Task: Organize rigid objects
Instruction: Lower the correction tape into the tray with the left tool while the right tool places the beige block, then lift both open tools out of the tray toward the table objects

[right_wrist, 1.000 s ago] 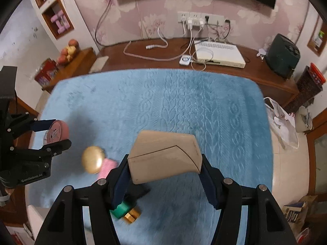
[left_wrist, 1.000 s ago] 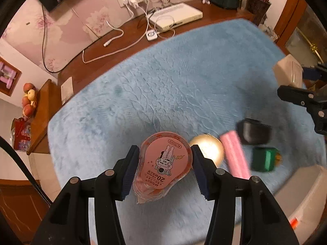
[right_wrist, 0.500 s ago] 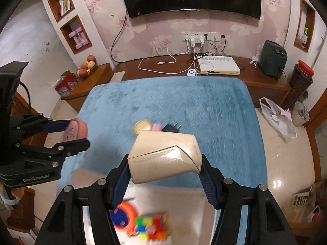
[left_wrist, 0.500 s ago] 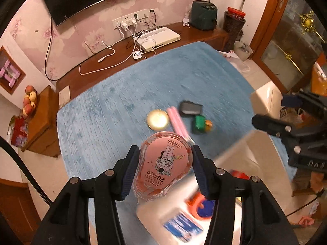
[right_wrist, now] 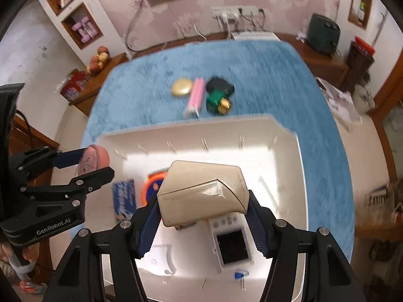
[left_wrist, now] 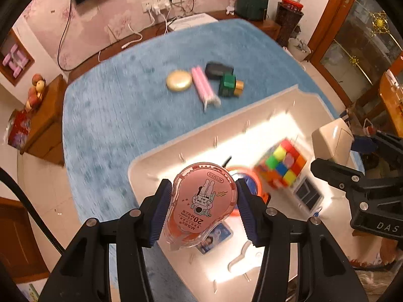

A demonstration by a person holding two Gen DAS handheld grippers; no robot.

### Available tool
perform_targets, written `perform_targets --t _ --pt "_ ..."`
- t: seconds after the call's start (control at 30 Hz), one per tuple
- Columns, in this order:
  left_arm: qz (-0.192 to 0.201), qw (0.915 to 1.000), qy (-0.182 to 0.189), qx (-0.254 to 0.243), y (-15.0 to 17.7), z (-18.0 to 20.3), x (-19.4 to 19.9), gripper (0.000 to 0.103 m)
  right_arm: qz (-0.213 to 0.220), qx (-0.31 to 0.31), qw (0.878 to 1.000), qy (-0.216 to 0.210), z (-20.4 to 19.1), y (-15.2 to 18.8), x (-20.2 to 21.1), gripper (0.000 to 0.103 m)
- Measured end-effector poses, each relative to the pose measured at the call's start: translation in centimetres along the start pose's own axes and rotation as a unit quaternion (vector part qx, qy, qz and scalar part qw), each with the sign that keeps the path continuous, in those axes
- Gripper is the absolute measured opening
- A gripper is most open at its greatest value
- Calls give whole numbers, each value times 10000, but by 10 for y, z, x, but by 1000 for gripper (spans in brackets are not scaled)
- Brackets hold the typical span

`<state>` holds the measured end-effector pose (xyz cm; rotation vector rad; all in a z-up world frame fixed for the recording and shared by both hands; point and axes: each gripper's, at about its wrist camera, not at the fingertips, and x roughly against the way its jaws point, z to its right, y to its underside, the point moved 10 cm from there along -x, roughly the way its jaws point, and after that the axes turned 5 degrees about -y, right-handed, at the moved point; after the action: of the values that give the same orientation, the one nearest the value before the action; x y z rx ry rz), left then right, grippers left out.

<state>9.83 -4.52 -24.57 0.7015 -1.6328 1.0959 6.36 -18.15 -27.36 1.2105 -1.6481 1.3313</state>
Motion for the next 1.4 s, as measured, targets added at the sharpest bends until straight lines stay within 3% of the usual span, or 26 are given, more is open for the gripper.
perform_targets --t 0.13,0.37,0.93,1.07,1.4 --pt "-43 9997 -218 -53 19 2 -19 55 -133 -137 9996 203 6 19 -14 64" --pt "-265 9993 -227 -91 45 10 -38 55 -375 -225 9986 313 9 39 -31 64" --pt "-467 9984 -311 -102 61 9 -52 56 -857 61 9949 523 3 60 -57 64" --pt "-443 9984 -350 -51 61 6 -50 72 -896 116 9946 507 -2 61 -57 66" --pt "-319 9990 -313 58 56 4 -40 75 -699 155 9966 416 -8 51 -43 72"
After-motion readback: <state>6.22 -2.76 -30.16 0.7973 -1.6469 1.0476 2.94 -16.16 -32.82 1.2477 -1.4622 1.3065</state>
